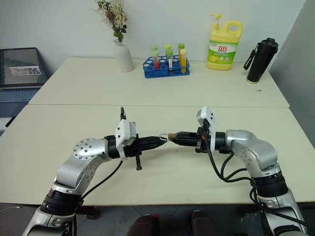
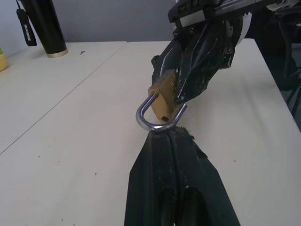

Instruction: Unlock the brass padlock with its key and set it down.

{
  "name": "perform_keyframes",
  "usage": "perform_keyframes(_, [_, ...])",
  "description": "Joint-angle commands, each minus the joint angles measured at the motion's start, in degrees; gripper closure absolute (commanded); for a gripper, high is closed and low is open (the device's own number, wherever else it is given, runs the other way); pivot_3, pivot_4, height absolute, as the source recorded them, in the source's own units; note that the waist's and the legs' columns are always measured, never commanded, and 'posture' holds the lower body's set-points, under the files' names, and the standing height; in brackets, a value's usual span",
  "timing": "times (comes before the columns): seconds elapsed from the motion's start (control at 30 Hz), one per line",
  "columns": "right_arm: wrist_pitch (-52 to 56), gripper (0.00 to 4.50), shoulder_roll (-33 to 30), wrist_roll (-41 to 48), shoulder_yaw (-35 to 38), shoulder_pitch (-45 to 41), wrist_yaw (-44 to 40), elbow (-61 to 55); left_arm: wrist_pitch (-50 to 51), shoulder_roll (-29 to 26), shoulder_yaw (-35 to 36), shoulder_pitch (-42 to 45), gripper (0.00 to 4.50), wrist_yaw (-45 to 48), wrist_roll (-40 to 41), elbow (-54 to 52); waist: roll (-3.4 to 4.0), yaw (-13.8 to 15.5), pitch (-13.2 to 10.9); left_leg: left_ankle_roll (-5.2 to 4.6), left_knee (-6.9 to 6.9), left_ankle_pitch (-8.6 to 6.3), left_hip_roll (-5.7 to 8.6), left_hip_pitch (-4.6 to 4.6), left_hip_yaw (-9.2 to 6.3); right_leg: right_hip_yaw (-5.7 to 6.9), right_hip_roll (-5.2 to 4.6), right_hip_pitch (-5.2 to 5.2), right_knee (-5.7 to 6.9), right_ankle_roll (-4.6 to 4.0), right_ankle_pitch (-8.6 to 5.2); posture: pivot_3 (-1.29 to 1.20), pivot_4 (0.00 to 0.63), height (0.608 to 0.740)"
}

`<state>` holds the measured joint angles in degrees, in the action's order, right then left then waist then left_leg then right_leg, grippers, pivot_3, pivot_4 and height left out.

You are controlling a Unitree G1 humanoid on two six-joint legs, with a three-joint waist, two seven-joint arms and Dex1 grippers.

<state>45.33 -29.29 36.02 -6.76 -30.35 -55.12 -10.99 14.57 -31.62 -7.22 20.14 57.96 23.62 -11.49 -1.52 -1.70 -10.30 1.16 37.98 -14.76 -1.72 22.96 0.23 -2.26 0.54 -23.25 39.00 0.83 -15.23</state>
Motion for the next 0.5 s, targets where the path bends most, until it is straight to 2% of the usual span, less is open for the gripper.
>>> perform_keyframes(0.03, [-1.4, 4.33, -0.4, -0.2, 0.2, -0.5, -0.9, -0.7, 2.5, -0.2, 2.1, 0.1, 4.5, -1.1, 3.0, -5.2, 0.0, 0.0, 0.0, 0.0, 0.0, 0.0, 0.0, 0.0, 0.0, 0.0, 0.0, 0.0, 0.0, 0.0, 0.0, 0.0, 0.15, 0.74])
perform_keyframes(0.23, [-1.4, 4.33, -0.3, -0.6, 0.2, -0.1, -1.2, -0.8, 6.0, -0.3, 2.9, -0.1, 4.5, -2.1, 5.3, -8.0, 0.0, 0.0, 0.0, 0.0, 0.0, 0.0, 0.0, 0.0, 0.0, -0.01, 0.0, 0.0, 0.0, 0.0, 0.0, 0.0, 0.15, 0.74])
perform_keyframes(0.5, [-1.1, 4.33, -0.2, -0.7, 0.0, -0.4, -1.6, -1.1, 5.0, 1.0, 3.7, 2.4, 4.5, -3.5, 3.8, -4.8, 0.0, 0.0, 0.0, 0.0, 0.0, 0.0, 0.01, 0.0, 0.0, 0.0, 0.0, 0.0, 0.0, 0.01, -0.01, 0.0, 0.15, 0.74])
